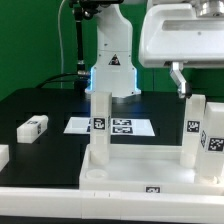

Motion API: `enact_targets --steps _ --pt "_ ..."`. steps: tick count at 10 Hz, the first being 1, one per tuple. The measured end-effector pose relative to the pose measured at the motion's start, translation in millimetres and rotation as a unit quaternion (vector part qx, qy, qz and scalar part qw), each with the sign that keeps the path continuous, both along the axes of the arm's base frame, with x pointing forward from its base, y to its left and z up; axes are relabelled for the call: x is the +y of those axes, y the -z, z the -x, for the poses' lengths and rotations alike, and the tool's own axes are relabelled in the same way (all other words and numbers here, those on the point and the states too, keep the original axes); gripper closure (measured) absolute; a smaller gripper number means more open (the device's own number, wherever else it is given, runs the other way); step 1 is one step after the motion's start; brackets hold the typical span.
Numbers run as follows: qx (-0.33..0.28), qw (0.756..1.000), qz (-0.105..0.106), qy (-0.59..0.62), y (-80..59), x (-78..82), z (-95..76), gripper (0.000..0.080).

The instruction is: Assemble desk

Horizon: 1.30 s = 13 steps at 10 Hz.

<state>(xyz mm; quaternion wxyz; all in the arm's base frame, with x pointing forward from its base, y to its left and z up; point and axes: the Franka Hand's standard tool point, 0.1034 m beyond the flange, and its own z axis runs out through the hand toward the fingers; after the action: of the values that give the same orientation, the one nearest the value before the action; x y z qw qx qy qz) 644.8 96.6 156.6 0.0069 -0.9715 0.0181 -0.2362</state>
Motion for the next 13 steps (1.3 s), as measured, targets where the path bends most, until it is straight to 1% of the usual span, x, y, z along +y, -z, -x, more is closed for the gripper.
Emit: enact_targets --steps 2,3,4,5,6,7,8,9,10,12,13 --pt "0.000 1.000 0.001 0.000 2.4 -0.2 0.4 0.0150" --pt "0.045 0.999 -0.001 0.001 7.9 -0.6 6.6 0.0150" --pt "0.078 0.997 -0.002 0.006 12.1 -2.7 7.5 0.0150" --pt "0.151 0.988 -0.002 0.014 17.9 -1.2 8.9 0.0150" --pt "0.162 0.987 -0.001 0.013 17.1 0.8 1.5 0.0150" --pt "0.208 0.978 0.000 0.013 21.5 1.6 6.9 0.0150" --pt "0.251 0.968 0.002 0.014 22.1 1.6 6.0 0.0150" --pt "0.270 0.963 0.004 0.013 21.3 2.9 3.1 0.0150" --pt "0.260 0.965 0.004 0.010 21.1 5.7 -1.9 0.0150" --pt "0.260 0.966 0.005 0.010 22.9 2.2 -2.7 0.0150" --pt "0.260 0.966 0.004 0.013 23.0 4.1 -2.8 0.0150"
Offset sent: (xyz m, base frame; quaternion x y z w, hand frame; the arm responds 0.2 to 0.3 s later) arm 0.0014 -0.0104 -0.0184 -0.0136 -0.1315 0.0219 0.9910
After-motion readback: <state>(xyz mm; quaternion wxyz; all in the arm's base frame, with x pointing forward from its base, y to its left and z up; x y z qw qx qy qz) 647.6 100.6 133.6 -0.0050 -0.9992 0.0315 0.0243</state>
